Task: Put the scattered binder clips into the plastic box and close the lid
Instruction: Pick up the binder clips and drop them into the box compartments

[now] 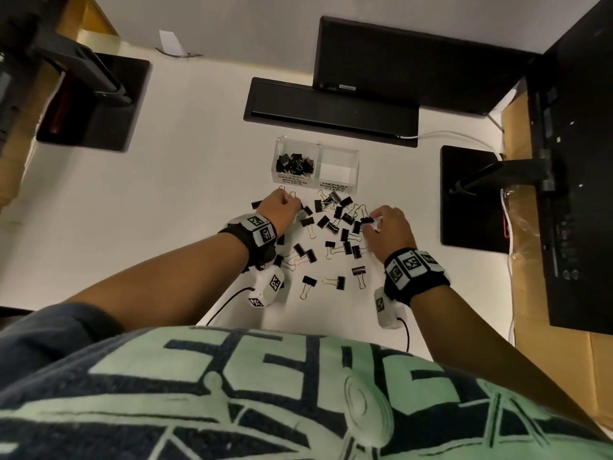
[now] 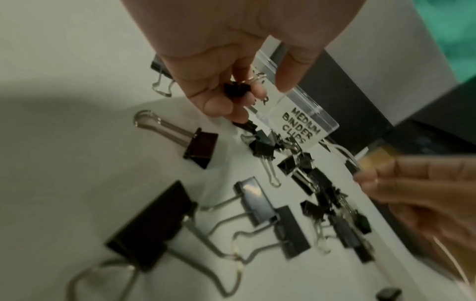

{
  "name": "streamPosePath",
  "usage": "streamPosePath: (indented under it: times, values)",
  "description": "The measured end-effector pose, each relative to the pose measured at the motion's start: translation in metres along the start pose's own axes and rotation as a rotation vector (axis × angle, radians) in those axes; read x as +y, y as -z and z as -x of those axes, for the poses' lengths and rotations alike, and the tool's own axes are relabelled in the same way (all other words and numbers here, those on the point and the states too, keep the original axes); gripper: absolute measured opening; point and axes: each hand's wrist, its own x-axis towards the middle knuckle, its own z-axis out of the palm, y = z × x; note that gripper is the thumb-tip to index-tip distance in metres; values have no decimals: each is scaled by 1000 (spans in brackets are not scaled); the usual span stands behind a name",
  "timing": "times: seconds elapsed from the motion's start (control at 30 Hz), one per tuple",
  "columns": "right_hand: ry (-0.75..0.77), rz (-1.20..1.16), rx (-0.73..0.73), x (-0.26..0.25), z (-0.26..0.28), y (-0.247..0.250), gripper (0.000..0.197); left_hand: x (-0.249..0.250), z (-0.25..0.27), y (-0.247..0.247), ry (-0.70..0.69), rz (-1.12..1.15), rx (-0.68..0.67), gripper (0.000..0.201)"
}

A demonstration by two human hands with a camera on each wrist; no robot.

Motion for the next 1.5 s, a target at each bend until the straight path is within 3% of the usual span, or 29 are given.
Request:
streamPosePath:
  times: [0.13,0.27,0.33,0.53,0.73,0.93,1.2,1.3,1.5]
  values:
    - [201,80,-168,-22,14,-23,18,0,1,-8,-145,-236,0,9]
    - [215,202,-266,-31,22,-43,29,-2,-2,-11,-291,-458,-95,9]
    - [216,262,-293,-32,23,-48,30,-4,-3,-12,-344,-546,-148,19]
    - [246,273,-303,-34,20,-49,15,-5,-6,-5,-355,-499,-50,22]
    - [70,-122,-213,-34,9,-37,11,3,-16,0,-343,-604,-120,32]
    - [-25,-346,-177,-52,-12,-6,10,3,-18,-5,-394,-754,-155,34]
    - [130,-314,-129,-101,-52,4,22,5,-15,0,-368,-681,-145,23]
    - [159,-296,-145,-118,-64,-2,30,6,-11,8,-369,-550,-74,11]
    - [155,-385,-154,-131,-76,-13,42,26,-14,36,-340,-315,97,12]
